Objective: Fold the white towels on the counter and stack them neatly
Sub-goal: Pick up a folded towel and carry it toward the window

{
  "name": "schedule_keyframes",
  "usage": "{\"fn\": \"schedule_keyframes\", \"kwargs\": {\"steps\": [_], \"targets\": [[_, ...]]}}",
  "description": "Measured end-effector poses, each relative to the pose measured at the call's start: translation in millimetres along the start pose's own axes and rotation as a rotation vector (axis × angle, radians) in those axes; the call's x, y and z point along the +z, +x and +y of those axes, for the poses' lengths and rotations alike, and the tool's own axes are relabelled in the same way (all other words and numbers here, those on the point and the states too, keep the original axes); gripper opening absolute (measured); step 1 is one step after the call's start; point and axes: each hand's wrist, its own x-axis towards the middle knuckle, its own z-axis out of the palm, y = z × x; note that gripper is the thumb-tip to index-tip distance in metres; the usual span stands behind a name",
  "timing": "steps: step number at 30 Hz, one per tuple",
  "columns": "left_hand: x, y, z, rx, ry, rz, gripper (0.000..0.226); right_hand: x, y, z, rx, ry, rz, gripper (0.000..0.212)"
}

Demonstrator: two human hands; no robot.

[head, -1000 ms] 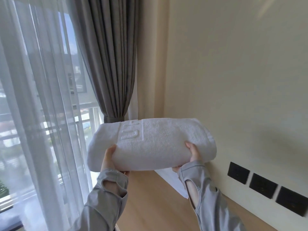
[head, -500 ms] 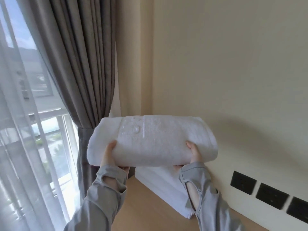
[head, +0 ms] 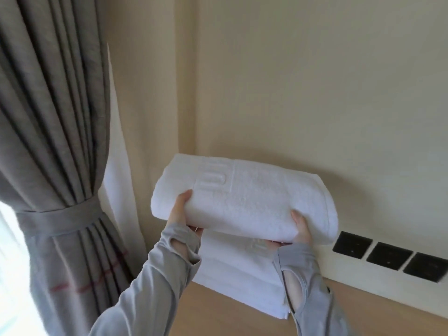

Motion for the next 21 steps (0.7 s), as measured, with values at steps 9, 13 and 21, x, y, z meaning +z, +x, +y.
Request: {"fn": "schedule_keyframes", "kwargs": {"steps": [9, 13, 21], "targets": [[8, 92, -5, -0.156, 0.066, -0.074, 0.047, -7, 43, 44, -0.214, 0.175, 0.070, 0.010], [-13, 130, -30, -0.171, 0.040, -0.067, 0.063, -34, 72, 66, -0.211, 0.188, 0.128, 0.028], [-53, 159, -63, -0.175, 0.135, -0.030, 0.070, -77, 85, 91, -0.098, 0.077, 0.279, 0.057]]}}
